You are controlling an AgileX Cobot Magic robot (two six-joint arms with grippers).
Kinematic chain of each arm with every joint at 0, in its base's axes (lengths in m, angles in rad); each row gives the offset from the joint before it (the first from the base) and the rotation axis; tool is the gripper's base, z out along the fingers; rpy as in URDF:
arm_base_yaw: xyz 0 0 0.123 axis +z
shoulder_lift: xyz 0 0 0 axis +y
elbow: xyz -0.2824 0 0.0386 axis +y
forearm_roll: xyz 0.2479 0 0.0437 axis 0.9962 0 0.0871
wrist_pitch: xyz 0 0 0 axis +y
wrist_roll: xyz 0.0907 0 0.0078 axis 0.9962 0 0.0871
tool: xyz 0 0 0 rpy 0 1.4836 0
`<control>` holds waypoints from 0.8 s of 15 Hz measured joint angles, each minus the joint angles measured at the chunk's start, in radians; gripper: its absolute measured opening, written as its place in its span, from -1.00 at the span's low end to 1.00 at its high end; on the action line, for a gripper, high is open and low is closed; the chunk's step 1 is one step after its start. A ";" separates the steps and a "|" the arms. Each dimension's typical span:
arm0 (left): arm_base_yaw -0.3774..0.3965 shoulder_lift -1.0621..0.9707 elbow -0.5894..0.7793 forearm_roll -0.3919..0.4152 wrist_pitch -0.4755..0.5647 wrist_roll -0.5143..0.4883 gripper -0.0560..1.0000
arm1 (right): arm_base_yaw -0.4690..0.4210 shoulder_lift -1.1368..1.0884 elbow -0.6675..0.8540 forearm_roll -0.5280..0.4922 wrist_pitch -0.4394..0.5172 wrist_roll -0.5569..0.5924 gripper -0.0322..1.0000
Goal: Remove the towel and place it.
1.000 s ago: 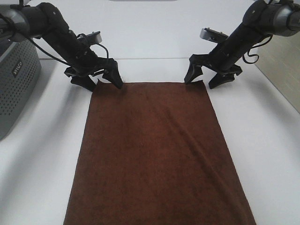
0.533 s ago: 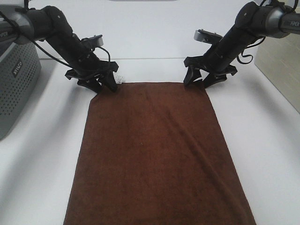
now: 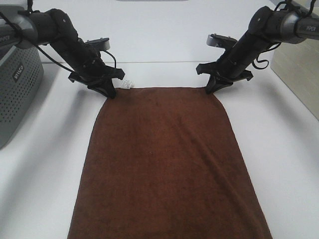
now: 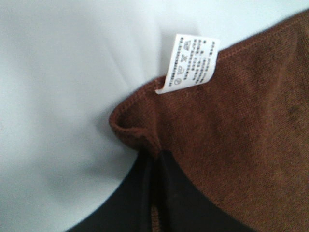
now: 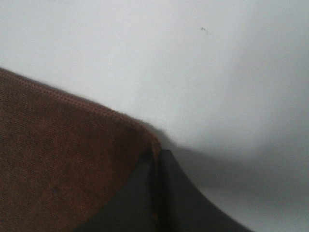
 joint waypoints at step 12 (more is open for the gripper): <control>-0.005 0.002 -0.120 0.076 -0.138 0.057 -0.89 | 0.002 0.041 -0.216 -0.091 -0.073 -0.061 -0.92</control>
